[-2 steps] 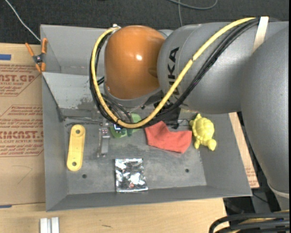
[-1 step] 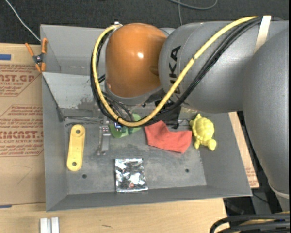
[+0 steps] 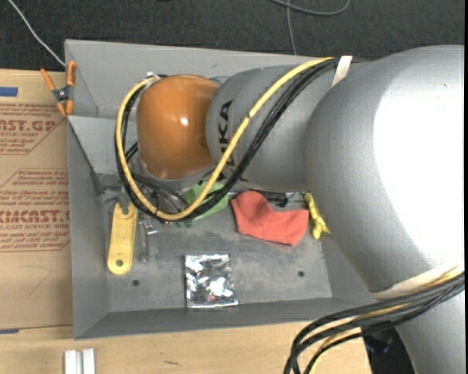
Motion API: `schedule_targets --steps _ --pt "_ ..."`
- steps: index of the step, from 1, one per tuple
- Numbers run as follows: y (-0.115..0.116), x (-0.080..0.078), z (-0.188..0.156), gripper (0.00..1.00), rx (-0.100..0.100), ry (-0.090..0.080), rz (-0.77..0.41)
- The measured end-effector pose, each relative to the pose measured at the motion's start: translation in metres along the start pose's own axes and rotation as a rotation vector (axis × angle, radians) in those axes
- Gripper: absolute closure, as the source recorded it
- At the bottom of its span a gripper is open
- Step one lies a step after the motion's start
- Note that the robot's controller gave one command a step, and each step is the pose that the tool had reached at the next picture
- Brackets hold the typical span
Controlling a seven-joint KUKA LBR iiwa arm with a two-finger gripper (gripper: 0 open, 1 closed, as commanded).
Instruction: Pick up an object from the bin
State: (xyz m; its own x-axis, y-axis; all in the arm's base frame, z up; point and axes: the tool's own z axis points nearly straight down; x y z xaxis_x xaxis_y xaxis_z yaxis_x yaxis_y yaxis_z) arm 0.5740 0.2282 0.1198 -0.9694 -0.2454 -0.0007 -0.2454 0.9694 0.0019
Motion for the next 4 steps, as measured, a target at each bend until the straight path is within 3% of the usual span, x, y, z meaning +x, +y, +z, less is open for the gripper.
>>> schedule_targets --steps 1,2,3,4 --pt "0.000 -0.013 -0.042 0.00 0.000 -0.009 -0.226" --pt "0.009 -0.021 0.001 0.00 -0.001 -0.001 -0.326" --pt "0.010 -0.021 0.050 0.00 0.006 -0.008 -0.671" --pt "0.006 -0.019 0.050 1.00 -0.001 -0.005 -0.721"
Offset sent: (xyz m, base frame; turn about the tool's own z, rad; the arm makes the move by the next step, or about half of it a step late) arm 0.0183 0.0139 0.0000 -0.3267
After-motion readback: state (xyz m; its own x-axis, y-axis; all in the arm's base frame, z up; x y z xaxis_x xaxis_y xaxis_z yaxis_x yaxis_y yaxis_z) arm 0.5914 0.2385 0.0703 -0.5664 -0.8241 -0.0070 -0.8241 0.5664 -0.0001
